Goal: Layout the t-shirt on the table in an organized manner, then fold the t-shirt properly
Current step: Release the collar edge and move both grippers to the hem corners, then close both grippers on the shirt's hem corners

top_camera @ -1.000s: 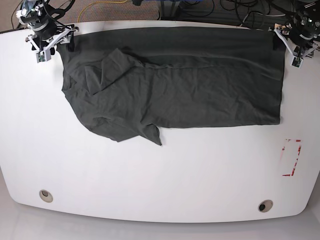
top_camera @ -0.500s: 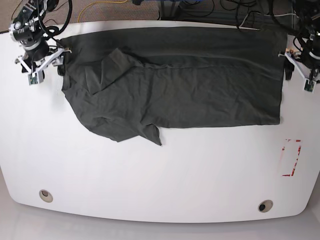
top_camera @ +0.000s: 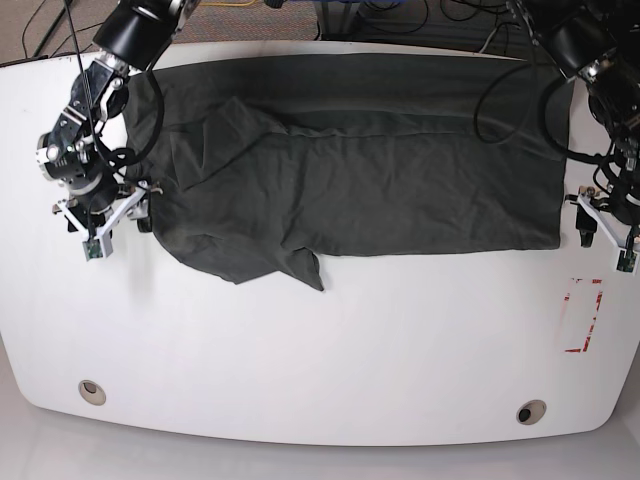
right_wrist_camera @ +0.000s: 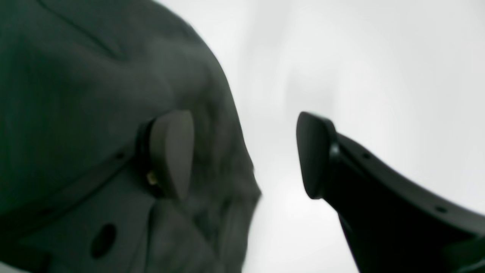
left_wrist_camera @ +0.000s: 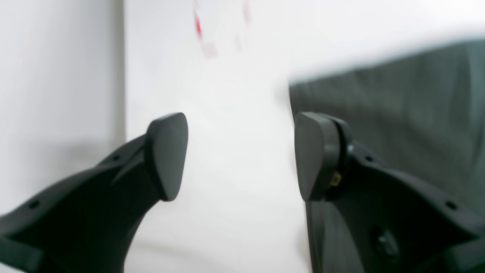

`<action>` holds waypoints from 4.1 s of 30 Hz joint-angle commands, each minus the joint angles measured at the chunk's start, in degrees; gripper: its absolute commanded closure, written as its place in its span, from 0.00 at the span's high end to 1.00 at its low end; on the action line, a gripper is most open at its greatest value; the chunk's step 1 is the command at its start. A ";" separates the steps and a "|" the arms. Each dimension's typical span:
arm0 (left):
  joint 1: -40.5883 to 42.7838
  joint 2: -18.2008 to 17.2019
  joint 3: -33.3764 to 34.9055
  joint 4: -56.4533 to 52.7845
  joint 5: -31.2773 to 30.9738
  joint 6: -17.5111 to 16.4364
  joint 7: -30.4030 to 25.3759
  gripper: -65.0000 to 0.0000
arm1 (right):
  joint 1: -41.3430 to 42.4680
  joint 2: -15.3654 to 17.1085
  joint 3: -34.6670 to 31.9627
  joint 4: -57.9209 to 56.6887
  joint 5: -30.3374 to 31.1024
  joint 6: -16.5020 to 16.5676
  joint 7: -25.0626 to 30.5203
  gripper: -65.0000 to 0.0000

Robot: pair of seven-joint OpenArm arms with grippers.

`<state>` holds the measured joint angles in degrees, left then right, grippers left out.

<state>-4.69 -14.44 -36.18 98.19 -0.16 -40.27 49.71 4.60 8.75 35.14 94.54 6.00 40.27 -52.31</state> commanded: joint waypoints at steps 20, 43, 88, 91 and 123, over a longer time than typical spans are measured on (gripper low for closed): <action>-10.74 -0.82 -0.08 -20.26 1.09 0.27 -6.33 0.64 | 18.56 1.75 0.16 -29.97 0.20 -0.27 4.01 0.63; -8.89 -0.99 -0.08 -24.83 1.00 0.27 -10.11 0.64 | 19.62 -0.53 0.07 -38.15 0.11 -0.27 7.79 0.63; -11.62 -0.99 3.52 -35.38 0.91 0.27 -12.66 0.65 | 15.31 -1.33 -5.90 -33.66 0.11 -0.27 7.79 0.00; -12.32 -1.08 3.52 -37.23 1.00 0.27 -13.71 0.65 | 15.31 -1.33 -5.90 -33.66 0.11 -0.27 7.79 0.00; -12.06 -0.11 9.68 -37.66 2.58 1.55 -15.21 0.09 | 15.31 -1.33 -5.90 -33.49 0.11 -0.27 7.79 0.00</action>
<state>-15.77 -13.76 -26.83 59.77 2.48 -38.46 34.35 19.14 7.11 29.26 60.29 7.29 40.10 -43.68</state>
